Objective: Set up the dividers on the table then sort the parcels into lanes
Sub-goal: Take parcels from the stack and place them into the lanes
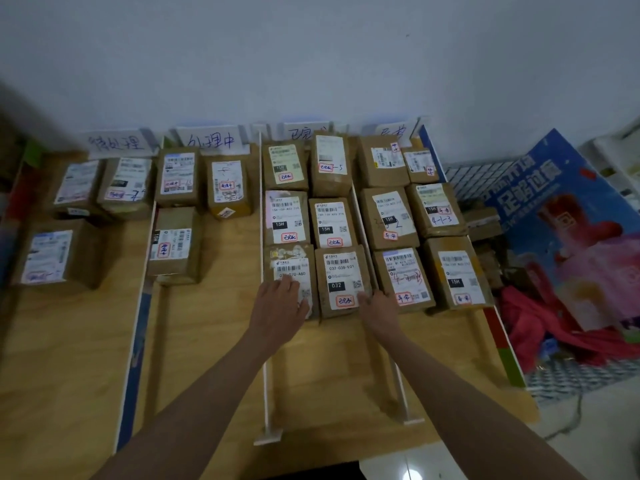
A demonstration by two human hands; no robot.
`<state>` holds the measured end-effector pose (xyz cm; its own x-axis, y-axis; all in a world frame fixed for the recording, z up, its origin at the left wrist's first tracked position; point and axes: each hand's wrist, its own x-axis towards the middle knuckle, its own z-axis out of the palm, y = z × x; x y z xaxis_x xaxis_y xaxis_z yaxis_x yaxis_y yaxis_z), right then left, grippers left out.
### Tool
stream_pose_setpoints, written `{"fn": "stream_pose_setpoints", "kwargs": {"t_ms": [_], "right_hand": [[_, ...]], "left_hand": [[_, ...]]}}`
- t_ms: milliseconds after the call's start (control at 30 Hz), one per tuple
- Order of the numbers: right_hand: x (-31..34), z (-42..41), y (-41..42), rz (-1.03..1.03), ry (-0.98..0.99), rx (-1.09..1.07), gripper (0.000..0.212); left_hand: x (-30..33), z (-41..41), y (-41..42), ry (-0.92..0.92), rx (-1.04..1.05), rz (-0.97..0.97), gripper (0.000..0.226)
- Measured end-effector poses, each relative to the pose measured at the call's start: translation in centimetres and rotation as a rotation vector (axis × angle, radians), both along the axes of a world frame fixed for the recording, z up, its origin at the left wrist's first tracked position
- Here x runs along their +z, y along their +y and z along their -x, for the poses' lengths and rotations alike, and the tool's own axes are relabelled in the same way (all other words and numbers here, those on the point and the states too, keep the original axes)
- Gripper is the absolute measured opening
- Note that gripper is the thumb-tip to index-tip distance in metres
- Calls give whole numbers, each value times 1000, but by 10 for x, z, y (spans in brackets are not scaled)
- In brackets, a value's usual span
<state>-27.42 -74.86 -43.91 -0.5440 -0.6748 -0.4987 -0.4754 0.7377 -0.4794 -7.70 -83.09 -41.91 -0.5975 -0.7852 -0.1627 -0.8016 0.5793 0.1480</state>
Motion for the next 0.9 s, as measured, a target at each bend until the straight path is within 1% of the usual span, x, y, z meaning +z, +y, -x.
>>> {"fn": "stream_pose_setpoints", "kwargs": {"t_ms": [33, 167, 333, 433, 467, 533, 600, 700, 800, 900], "right_hand": [[-4, 1, -1, 3, 10, 26, 39], [-15, 5, -2, 53, 9, -24, 35], [-10, 8, 0, 71, 2, 8, 31], [10, 11, -2, 93, 25, 34, 32], [22, 12, -4, 100, 61, 44, 34], [51, 14, -8, 151, 171, 89, 33], [76, 18, -11, 267, 300, 174, 30], [112, 21, -16, 418, 473, 308, 35], [132, 14, -22, 462, 566, 425, 45], [142, -10, -26, 440, 572, 528, 53]], "left_hand": [[0, 1, 0, -8, 2, 5, 69], [-2, 1, 0, -37, 10, 5, 71], [3, 2, -2, -69, -3, -16, 68], [13, 2, -4, -68, 28, -24, 52], [19, 3, -5, -72, 43, -22, 48], [35, 3, -11, -73, 73, 4, 48], [55, 1, -17, -63, 105, 42, 50], [87, -9, -22, -27, 165, 109, 49], [115, -28, -17, 23, 232, 189, 48], [131, -54, -2, 7, 294, 201, 51]]}}
